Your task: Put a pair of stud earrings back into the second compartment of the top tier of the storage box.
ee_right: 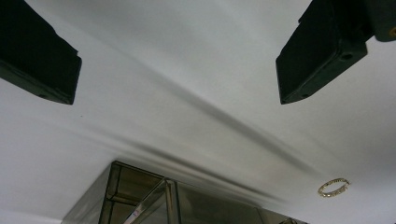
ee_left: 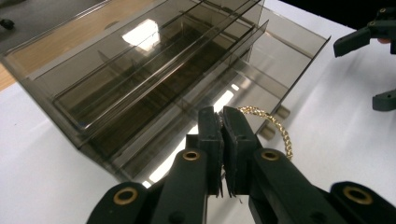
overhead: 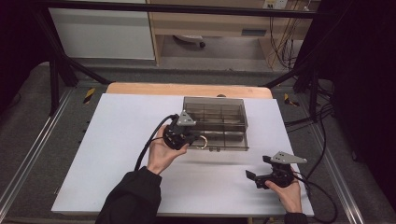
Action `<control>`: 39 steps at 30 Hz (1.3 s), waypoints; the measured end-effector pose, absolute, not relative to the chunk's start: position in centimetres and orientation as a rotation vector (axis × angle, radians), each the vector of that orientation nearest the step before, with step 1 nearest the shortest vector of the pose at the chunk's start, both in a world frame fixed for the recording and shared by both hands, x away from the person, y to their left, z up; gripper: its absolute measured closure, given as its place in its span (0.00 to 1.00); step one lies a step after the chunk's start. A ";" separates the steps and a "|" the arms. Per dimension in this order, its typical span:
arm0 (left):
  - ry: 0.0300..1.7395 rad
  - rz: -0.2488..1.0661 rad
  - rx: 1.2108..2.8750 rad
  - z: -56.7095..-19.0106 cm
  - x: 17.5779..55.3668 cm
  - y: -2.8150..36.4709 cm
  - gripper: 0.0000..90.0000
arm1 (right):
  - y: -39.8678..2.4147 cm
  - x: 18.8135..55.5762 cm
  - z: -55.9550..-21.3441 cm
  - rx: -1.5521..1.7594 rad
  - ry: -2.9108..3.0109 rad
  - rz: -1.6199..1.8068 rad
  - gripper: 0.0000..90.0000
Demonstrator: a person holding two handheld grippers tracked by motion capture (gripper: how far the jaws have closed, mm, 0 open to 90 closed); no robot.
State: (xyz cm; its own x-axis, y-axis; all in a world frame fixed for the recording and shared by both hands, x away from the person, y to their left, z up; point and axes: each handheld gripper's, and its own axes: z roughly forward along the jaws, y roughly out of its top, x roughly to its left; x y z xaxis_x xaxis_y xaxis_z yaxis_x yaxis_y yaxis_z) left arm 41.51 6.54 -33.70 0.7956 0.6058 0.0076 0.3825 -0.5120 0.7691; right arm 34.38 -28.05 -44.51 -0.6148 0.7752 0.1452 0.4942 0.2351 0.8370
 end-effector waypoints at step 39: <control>0.749 0.374 2.222 -37.0 44.7 1.5 0.95 | -28.1 34.4 -44.5 1.179 2.215 1.321 0.01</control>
